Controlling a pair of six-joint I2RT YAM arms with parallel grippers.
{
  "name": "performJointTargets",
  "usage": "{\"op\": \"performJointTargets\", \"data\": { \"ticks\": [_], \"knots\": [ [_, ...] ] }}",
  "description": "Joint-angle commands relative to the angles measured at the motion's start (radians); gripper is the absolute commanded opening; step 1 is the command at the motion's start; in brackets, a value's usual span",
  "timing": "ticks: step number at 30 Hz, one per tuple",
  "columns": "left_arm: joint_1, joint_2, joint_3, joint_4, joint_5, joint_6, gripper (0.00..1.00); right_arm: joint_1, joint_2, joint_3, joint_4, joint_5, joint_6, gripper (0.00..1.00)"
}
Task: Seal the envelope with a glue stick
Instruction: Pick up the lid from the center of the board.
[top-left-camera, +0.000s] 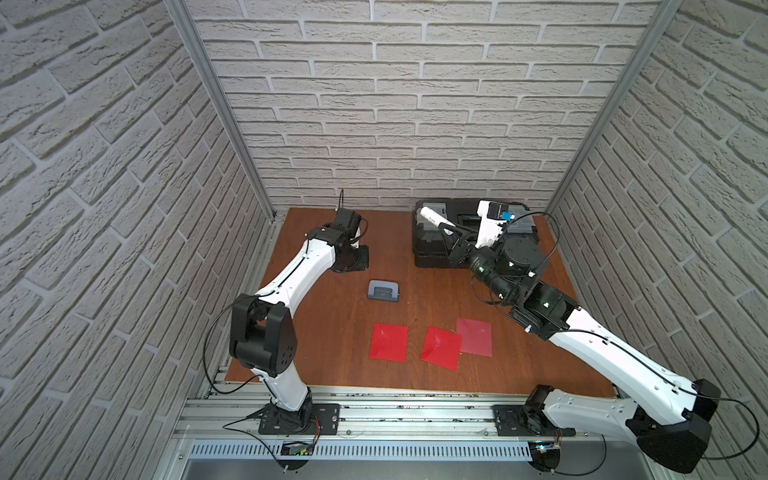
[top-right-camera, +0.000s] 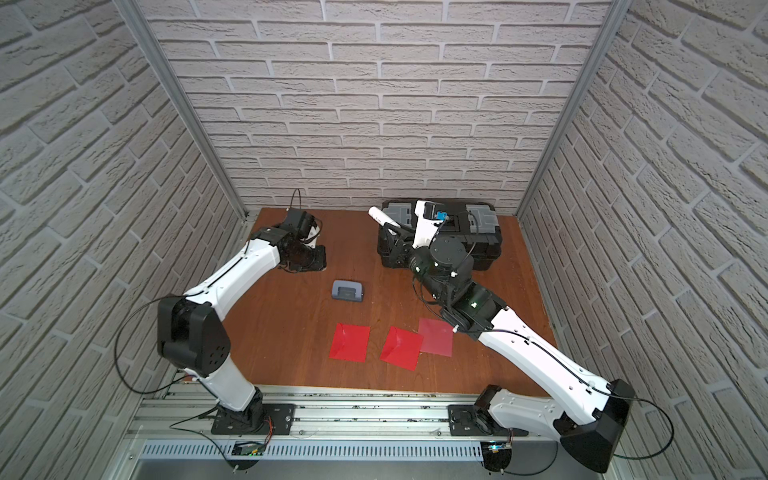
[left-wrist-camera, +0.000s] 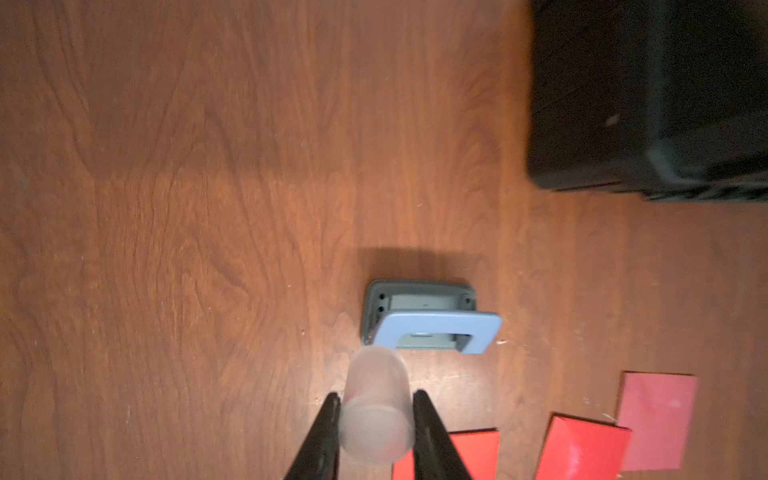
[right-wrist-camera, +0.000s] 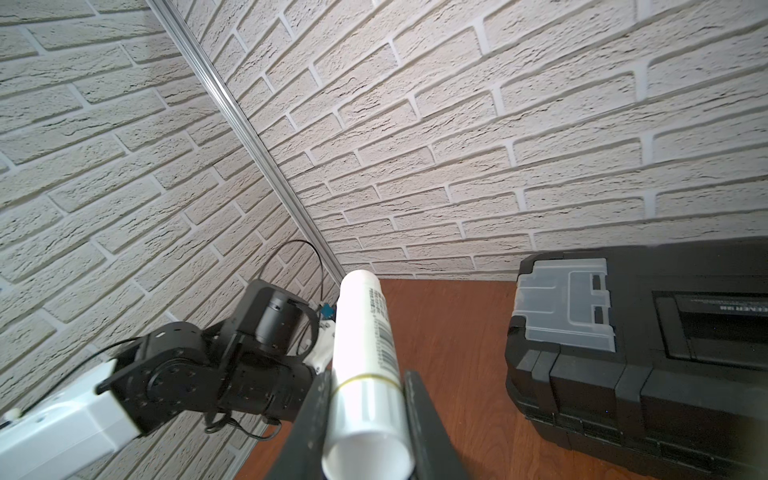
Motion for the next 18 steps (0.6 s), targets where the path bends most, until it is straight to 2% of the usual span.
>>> {"op": "performJointTargets", "data": {
  "ticks": [1,5,10,18],
  "knots": [
    [-0.004,-0.094,0.050,0.043,0.116,0.007,0.28,-0.005,-0.014,0.024,0.034,-0.014,-0.033,0.02],
    [-0.004,-0.206,0.056,0.155,0.245,-0.010,0.28,-0.004,-0.025,0.003,0.111,-0.082,-0.049,0.03],
    [0.002,-0.335,-0.013,0.417,0.430,-0.078,0.27,-0.004,-0.038,-0.015,0.219,-0.190,-0.061,0.03],
    [0.002,-0.458,-0.118,0.818,0.590,-0.226,0.26,-0.004,-0.040,-0.013,0.372,-0.389,-0.084,0.03]
  ]
}}
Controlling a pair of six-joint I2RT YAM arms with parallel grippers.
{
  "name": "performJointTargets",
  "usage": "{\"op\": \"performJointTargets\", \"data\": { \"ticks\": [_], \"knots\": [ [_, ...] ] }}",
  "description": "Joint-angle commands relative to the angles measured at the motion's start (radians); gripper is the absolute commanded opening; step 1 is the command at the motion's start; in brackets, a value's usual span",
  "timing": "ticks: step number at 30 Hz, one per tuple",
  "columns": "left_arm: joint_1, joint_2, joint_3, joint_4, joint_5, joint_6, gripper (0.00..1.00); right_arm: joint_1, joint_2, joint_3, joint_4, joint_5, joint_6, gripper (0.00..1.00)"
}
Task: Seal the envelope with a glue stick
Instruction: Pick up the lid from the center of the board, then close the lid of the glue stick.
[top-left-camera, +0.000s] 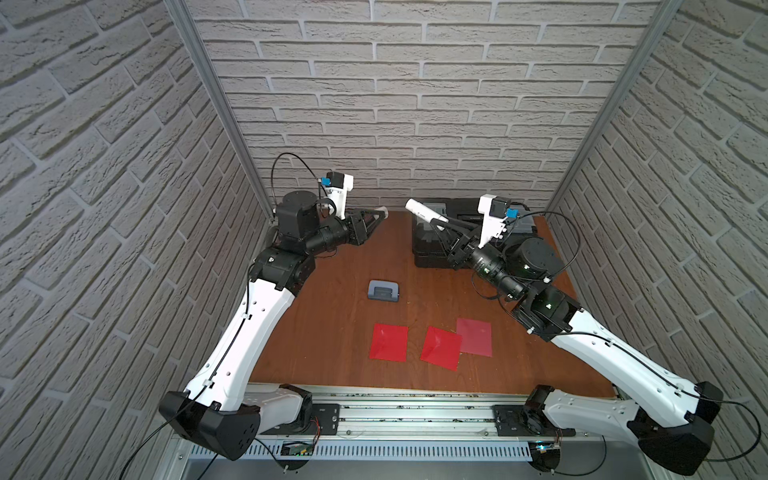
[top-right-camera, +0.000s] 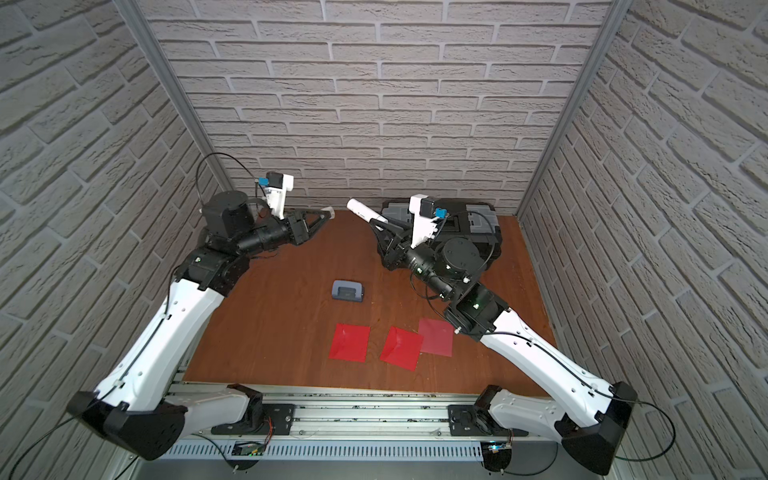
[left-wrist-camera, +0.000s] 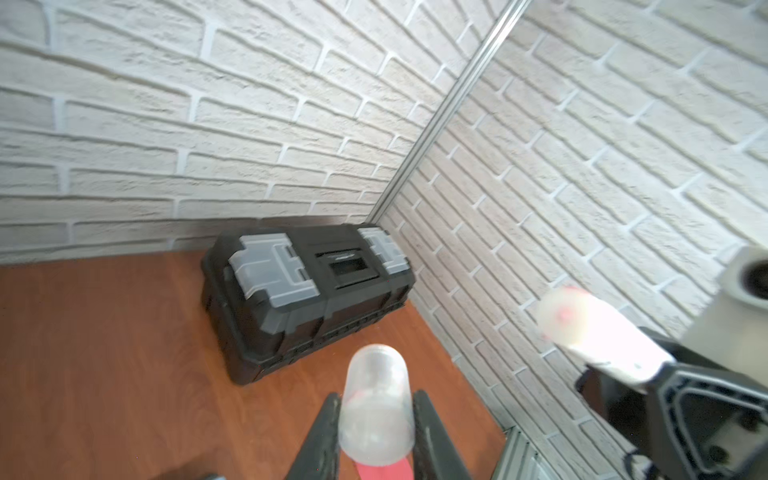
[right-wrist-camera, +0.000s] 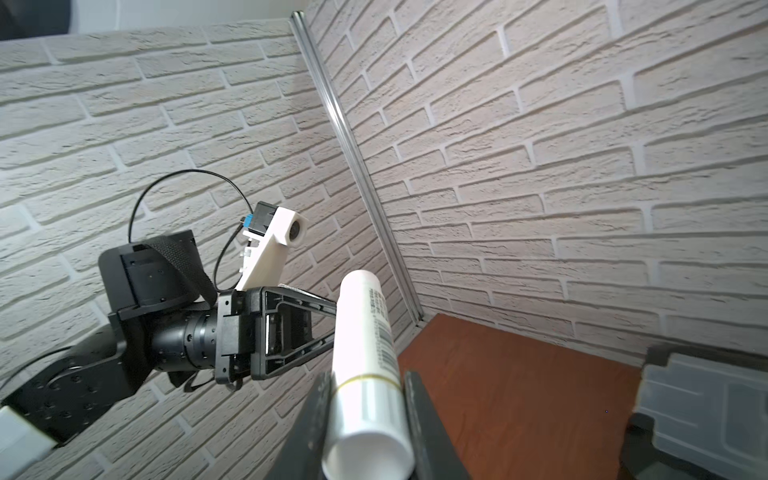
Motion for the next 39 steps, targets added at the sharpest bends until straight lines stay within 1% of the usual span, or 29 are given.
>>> {"op": "performJointTargets", "data": {
  "ticks": [1,4,6,9,13,16,20,24,31,39],
  "knots": [
    [0.002,-0.033,-0.048,0.286,0.126,-0.087,0.26,-0.004,-0.027,-0.002,0.174,-0.139,-0.018,0.03],
    [0.003,-0.059,-0.090,0.416,0.177,-0.131,0.26,-0.004,-0.032,-0.008,0.246,-0.206,-0.016,0.03],
    [0.002,-0.070,-0.108,0.486,0.208,-0.159,0.24,-0.004,-0.037,-0.012,0.280,-0.229,-0.015,0.03],
    [0.003,-0.082,-0.132,0.607,0.251,-0.213,0.23,-0.004,-0.049,-0.016,0.302,-0.237,-0.016,0.03],
    [-0.002,-0.087,-0.165,0.818,0.324,-0.322,0.22,-0.004,-0.067,-0.017,0.285,-0.236,-0.036,0.03],
    [-0.009,-0.085,-0.165,0.894,0.362,-0.371,0.21,-0.004,-0.074,-0.024,0.308,-0.279,-0.066,0.03],
    [-0.030,-0.085,-0.155,0.931,0.391,-0.393,0.21,-0.004,-0.069,-0.010,0.298,-0.306,-0.066,0.03],
    [-0.059,-0.079,-0.138,0.933,0.419,-0.388,0.21,-0.004,-0.060,0.002,0.290,-0.324,-0.062,0.03],
    [-0.091,-0.073,-0.132,0.940,0.417,-0.382,0.20,-0.004,-0.056,0.010,0.268,-0.336,-0.058,0.03],
    [-0.096,-0.079,-0.129,0.946,0.408,-0.377,0.19,-0.004,-0.074,-0.004,0.241,-0.330,-0.078,0.03]
  ]
}}
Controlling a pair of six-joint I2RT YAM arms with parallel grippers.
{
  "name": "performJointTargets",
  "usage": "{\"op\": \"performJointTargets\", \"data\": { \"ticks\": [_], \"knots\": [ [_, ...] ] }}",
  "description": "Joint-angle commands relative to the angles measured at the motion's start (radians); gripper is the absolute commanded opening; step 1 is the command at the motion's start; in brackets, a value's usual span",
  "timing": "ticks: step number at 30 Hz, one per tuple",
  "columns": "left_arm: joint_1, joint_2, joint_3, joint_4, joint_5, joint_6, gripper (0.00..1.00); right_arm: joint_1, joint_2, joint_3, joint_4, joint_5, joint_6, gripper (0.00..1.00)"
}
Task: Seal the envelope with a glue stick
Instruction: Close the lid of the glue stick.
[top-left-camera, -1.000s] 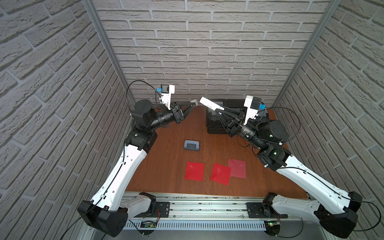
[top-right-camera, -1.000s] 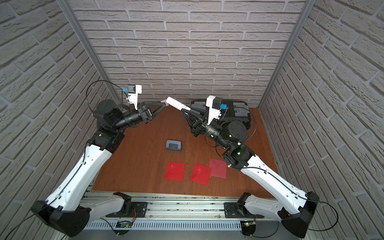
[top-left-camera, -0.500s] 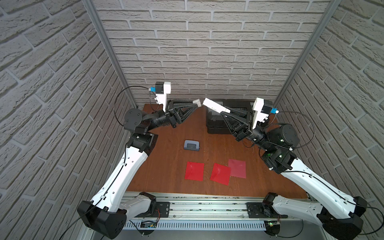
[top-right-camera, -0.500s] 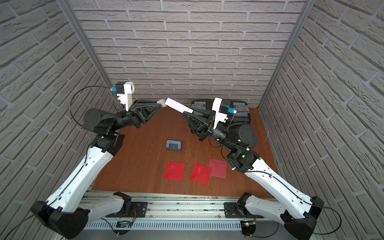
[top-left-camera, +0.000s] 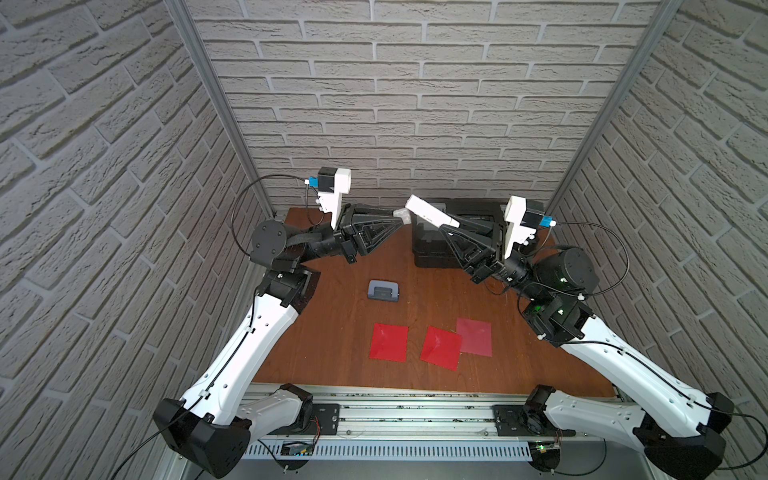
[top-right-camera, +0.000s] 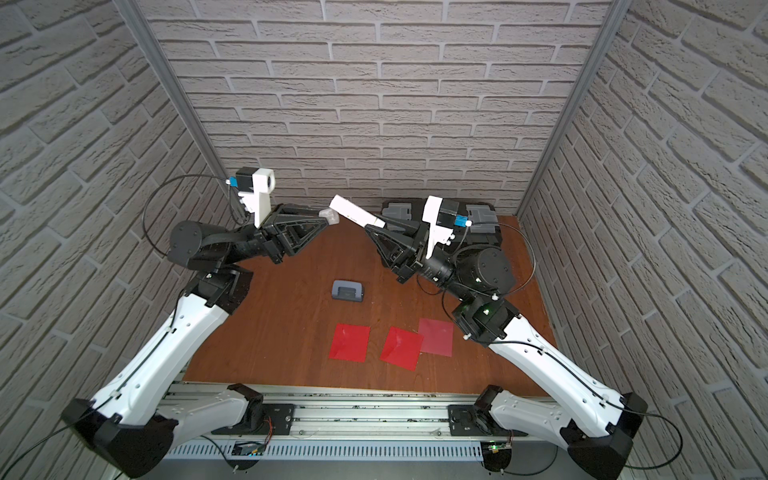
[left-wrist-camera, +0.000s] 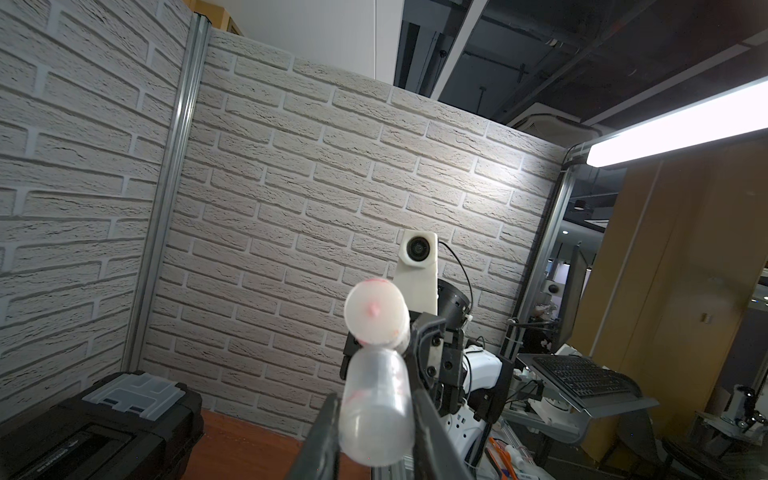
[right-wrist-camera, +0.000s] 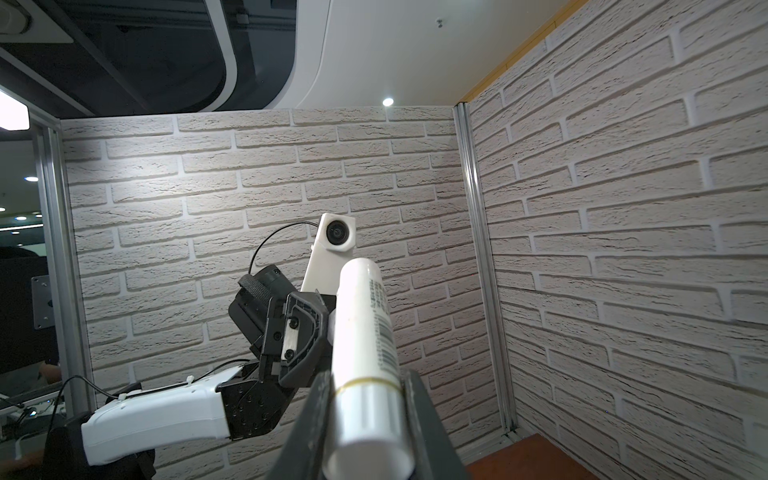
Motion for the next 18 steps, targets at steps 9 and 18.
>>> {"op": "performJointTargets", "data": {
  "ticks": [9,18],
  "knots": [
    [-0.005,-0.013,0.020,0.078,-0.011,0.007,0.17,-0.003,-0.047,-0.021,-0.012,0.008,-0.035,0.03],
    [-0.005,-0.012,0.018,0.082,-0.010,0.008,0.17,-0.003,-0.053,-0.019,-0.041,-0.023,-0.052,0.03]
  ]
}}
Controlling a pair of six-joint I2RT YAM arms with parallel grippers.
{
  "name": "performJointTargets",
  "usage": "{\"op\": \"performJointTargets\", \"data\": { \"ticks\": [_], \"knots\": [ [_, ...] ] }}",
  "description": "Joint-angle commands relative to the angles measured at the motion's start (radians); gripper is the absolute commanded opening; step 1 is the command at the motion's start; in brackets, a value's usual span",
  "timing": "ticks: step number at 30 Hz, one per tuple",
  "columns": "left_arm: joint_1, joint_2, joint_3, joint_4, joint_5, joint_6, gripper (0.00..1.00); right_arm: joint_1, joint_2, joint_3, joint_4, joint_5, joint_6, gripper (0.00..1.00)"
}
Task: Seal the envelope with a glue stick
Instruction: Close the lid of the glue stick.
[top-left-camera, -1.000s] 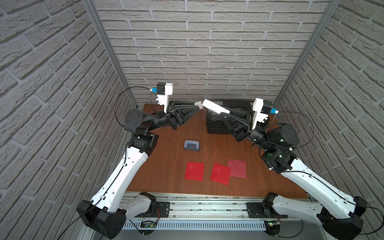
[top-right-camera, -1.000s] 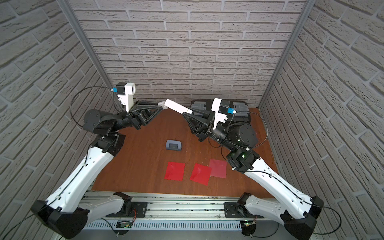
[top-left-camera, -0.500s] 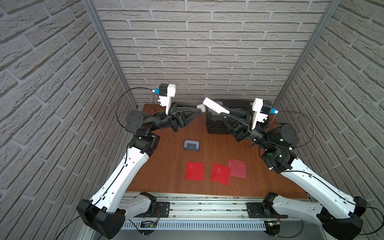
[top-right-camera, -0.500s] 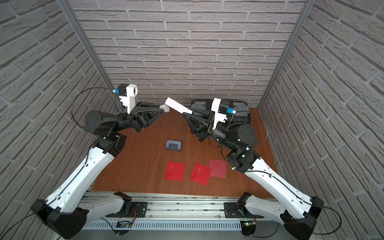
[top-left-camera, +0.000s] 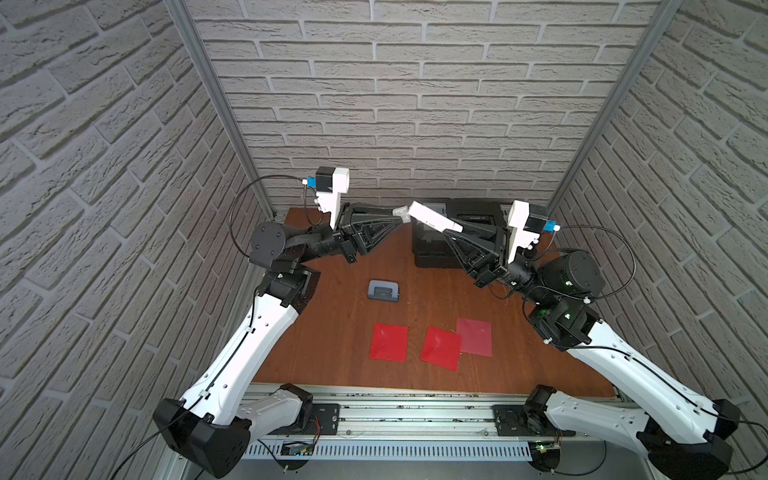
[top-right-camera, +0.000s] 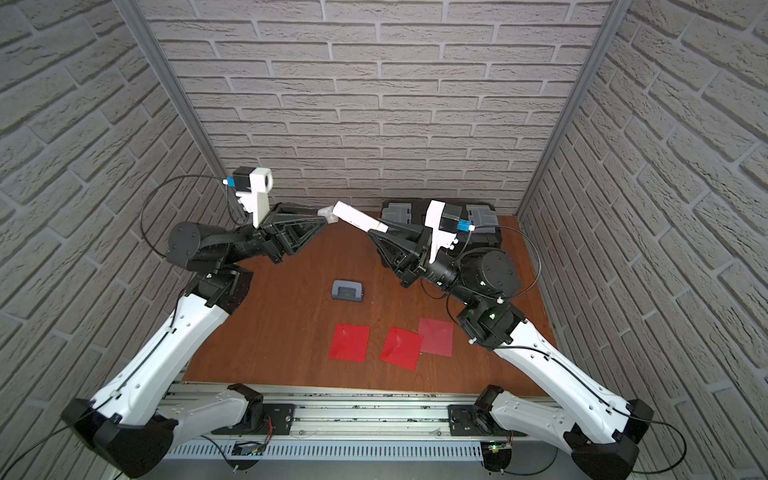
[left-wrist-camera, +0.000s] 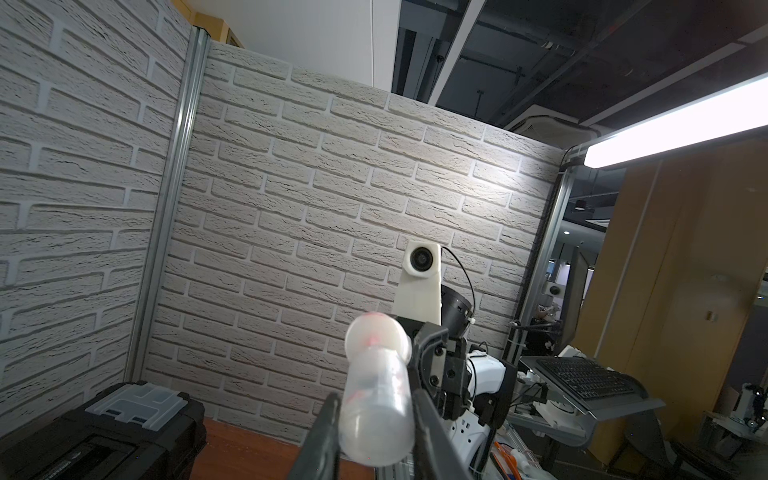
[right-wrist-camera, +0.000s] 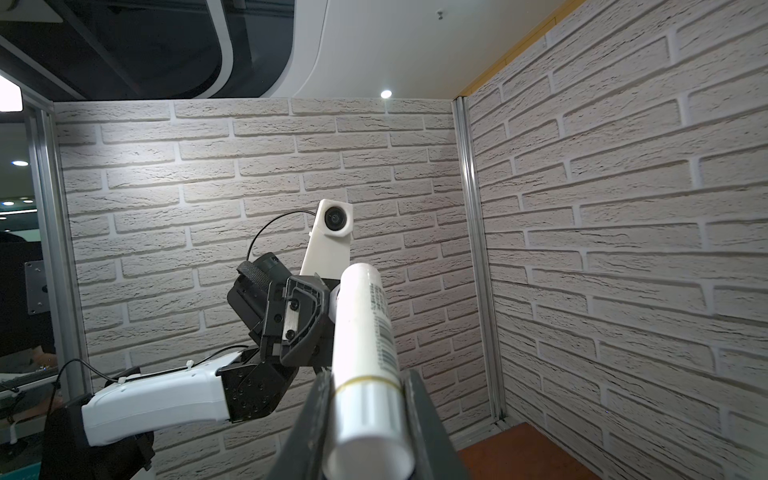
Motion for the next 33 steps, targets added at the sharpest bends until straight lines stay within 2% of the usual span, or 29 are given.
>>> {"op": "performJointTargets", "data": {
  "ticks": [1,8,14,23,29,33],
  "knots": [
    [-0.004,-0.012,0.019,0.061,0.005,0.002,0.17,-0.003,-0.016,-0.003,0.007,-0.025,-0.020,0.03],
    [-0.005,-0.011,0.022,0.050,0.068,0.003,0.17,-0.003,-0.045,0.032,-0.141,-0.084,-0.112,0.03],
    [-0.018,-0.012,0.031,-0.006,0.153,0.028,0.15,-0.003,-0.063,0.130,-0.398,-0.170,-0.231,0.03],
    [-0.068,-0.038,0.068,-0.301,0.213,0.227,0.15,-0.002,-0.009,0.328,-0.800,-0.283,-0.379,0.03],
    [-0.085,-0.043,0.082,-0.472,0.223,0.331,0.15,-0.001,0.020,0.378,-0.885,-0.299,-0.402,0.02],
    [-0.095,-0.039,0.077,-0.500,0.213,0.348,0.15,0.000,0.029,0.381,-0.883,-0.300,-0.406,0.03]
  ]
}}
